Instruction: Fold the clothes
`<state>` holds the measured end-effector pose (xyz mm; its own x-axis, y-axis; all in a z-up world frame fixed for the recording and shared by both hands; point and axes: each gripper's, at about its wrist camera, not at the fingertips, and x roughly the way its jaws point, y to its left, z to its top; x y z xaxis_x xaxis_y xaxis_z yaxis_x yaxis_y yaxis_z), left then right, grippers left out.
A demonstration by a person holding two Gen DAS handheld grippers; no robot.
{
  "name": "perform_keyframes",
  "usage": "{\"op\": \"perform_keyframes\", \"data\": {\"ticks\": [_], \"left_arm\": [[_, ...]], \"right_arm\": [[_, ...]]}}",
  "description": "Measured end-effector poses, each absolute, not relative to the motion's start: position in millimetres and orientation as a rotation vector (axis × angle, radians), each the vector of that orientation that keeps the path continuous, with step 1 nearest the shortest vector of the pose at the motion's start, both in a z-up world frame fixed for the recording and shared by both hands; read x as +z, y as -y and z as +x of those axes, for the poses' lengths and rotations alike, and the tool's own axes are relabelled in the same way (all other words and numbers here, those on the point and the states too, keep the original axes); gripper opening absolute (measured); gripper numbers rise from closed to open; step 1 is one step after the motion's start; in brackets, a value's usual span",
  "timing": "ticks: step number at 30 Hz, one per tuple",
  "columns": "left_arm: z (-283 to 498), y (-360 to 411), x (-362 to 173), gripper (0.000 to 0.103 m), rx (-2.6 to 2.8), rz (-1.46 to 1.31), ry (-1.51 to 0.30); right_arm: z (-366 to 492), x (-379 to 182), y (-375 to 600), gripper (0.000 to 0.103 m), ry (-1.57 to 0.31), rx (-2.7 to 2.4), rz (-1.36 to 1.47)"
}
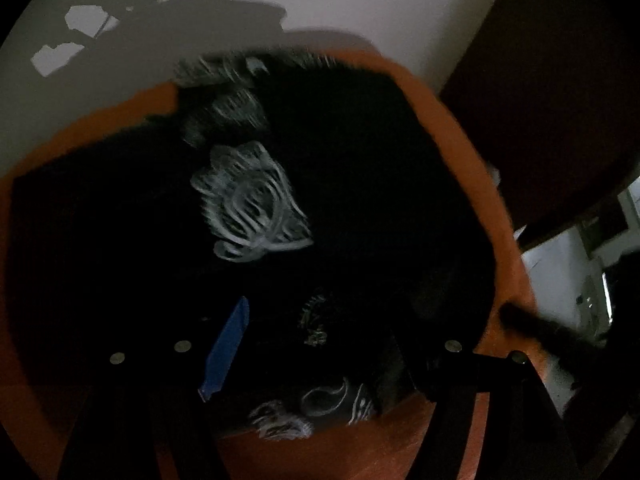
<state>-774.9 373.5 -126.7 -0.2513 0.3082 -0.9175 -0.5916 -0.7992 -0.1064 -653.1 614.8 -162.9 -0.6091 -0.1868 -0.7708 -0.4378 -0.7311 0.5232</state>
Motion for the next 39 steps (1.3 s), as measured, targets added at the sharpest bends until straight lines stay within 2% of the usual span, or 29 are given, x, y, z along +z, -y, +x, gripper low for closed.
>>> {"op": "perform_keyframes", "data": {"ticks": [3, 5, 6, 8, 9, 12, 14, 16, 17, 18, 20, 21, 22, 23, 25, 26, 29, 31, 33, 36, 39], "left_arm": [[-766.9, -384.9, -142.9, 0.073, 2.118, -1.391, -0.487], [-761.5, -389.4, -144.2, 0.073, 2.129, -1.348, -0.546], [-761.2, -391.3, -144.4, 0.073, 2.125, -1.346, -0.553], [-764.0, -394.6, -143.3, 0.073, 2.109, -1.361, -0.547], [-766.6, -395.3, -142.2, 0.073, 2.103, -1.373, -0.536], [-774.7, -395.5, -139.4, 0.073, 2.102, -1.404, -0.506], [-779.2, -394.2, -138.9, 0.074, 2.107, -1.430, -0.470], [-783.2, -393.3, -138.5, 0.074, 2.109, -1.456, -0.426], [-784.8, -393.4, -138.8, 0.074, 2.107, -1.465, -0.403], [-786.5, -393.6, -139.1, 0.074, 2.106, -1.475, -0.379], [-788.2, -396.0, -139.2, 0.074, 2.104, -1.484, -0.354], [-788.9, -397.6, -139.2, 0.074, 2.103, -1.487, -0.344], [-789.0, -399.9, -139.2, 0.074, 2.102, -1.488, -0.344], [-788.7, -402.8, -139.1, 0.074, 2.101, -1.488, -0.352], [-788.6, -407.8, -138.6, 0.074, 2.095, -1.492, -0.362], [-788.6, -410.1, -138.2, 0.074, 2.092, -1.494, -0.366], [-792.2, -415.7, -129.9, 0.073, 2.103, -1.537, -0.342], [-795.8, -424.0, -112.3, 0.073, 2.094, -1.515, -0.246], [-798.1, -438.6, -102.1, 0.073, 2.084, -1.486, -0.198], [-798.7, -470.8, -113.5, 0.073, 2.101, -1.499, -0.290], [-803.7, -492.6, -127.4, 0.073, 2.111, -1.523, -0.356]], "right_arm": [[-671.8, -174.4, -631.9, 0.030, -1.074, 2.495, -1.334], [-671.2, -188.0, -640.7, 0.030, -0.985, 2.415, -1.432], [-671.1, -195.1, -644.8, 0.027, -0.936, 2.369, -1.478], [-664.1, -203.3, -652.2, 0.004, -1.021, 2.368, -1.482], [-661.1, -202.6, -653.4, 0.000, -1.025, 2.368, -1.475], [-658.2, -191.2, -648.3, 0.000, -0.839, 2.369, -1.478], [-655.3, -183.7, -651.5, 0.000, -0.877, 2.391, -1.437], [-647.3, -174.2, -657.1, 0.000, -1.011, 2.428, -1.404], [-648.6, -175.0, -657.5, 0.004, -1.084, 2.427, -1.406], [-650.7, -176.5, -657.3, 0.017, -1.156, 2.423, -1.409], [-659.9, -184.2, -652.6, 0.035, -1.184, 2.392, -1.443], [-664.9, -188.3, -650.0, 0.031, -1.192, 2.376, -1.462], [-668.9, -190.1, -647.3, 0.019, -1.151, 2.369, -1.480], [-668.0, -190.5, -647.0, 0.000, -1.085, 2.352, -1.481], [-663.5, -190.8, -647.7, 0.000, -0.947, 2.309, -1.468], [-658.0, -191.3, -653.3, 0.000, -0.937, 2.272, -1.465], [-644.5, -178.6, -667.1, 0.000, -1.072, 2.268, -1.397], [-645.7, -160.5, -665.0, 0.002, -1.131, 2.370, -1.336], [-659.9, -160.6, -646.4, 0.002, -1.113, 2.430, -1.396], [-683.4, -164.1, -615.4, 0.002, -1.068, 2.511, -1.510], [-686.6, -198.8, -595.1, 0.002, -1.010, 2.299, -1.788]]}}
